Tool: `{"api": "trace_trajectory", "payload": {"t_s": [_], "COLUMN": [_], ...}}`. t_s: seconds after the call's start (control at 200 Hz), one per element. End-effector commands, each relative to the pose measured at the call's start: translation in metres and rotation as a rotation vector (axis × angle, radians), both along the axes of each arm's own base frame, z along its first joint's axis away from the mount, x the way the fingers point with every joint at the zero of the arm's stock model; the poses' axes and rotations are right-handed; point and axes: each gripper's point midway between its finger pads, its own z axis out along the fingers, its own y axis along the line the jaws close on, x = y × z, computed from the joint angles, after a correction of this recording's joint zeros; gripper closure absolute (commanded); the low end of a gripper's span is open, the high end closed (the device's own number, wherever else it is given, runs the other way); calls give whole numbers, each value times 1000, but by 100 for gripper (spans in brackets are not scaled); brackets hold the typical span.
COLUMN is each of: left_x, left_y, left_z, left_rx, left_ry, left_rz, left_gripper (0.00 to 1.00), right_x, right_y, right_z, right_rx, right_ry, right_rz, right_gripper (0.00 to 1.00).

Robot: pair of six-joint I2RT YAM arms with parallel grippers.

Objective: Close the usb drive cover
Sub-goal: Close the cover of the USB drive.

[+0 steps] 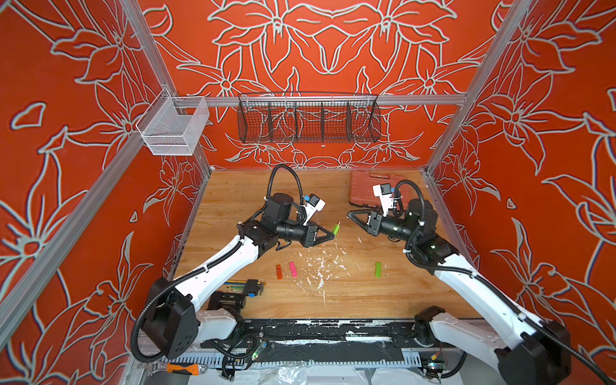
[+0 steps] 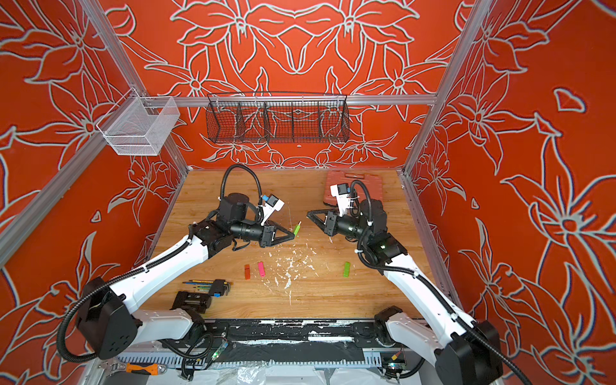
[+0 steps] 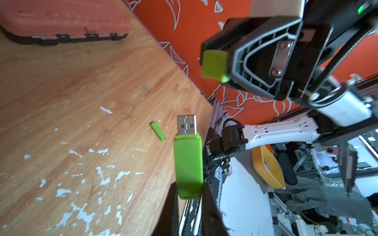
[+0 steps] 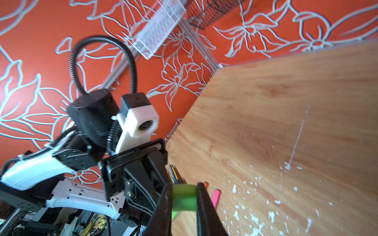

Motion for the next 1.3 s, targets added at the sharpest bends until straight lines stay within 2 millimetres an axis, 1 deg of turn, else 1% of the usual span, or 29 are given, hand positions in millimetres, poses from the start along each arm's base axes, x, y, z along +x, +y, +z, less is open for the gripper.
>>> {"api": "trace_trajectory", "payload": {"t_s": [0.0, 0.035, 0.13, 0.175, 0.27, 0.46, 0.646, 0.846, 1.106, 1.206, 1.296], "left_x": [-10, -11, -13, -15, -18, -21, -22, -23, -25, -26, -26], "left_y": [-5, -6, -7, -7, -7, -8, -12, -13, -13, -13, -13], "left_z": [41, 46, 58, 65, 73, 73, 75, 76, 77, 78, 80], "left_rx": [-157, -180, -235, -265, -295, -296, -299, -300, -299, -300, -302], "left_ry": [-43, -45, -51, -57, -62, -54, -50, -50, -57, -60, -66], "left_rz": [-70, -82, -91, -100, -117, -132, -148, -158, -166, -169, -169], "left_gripper": [100, 100, 100, 100, 100, 99, 99, 99, 99, 99, 99], "right_x": [-9, -11, -12, -12, -14, -16, -15, -19, -23, -29, -28], "right_y": [-4, -4, -6, -6, -6, -4, 3, 10, 9, 11, 13], "right_z": [40, 45, 51, 50, 51, 57, 65, 74, 76, 81, 76], "right_rx": [157, 182, 237, 242, 242, 247, 276, 289, 304, 313, 302], "right_ry": [-101, -116, -127, -131, -150, -182, -201, -234, -250, -270, -257], "right_rz": [10, 13, 16, 17, 20, 41, 86, 137, 152, 181, 188], "right_gripper": [88, 88, 88, 88, 88, 88, 88, 88, 89, 89, 89]}}
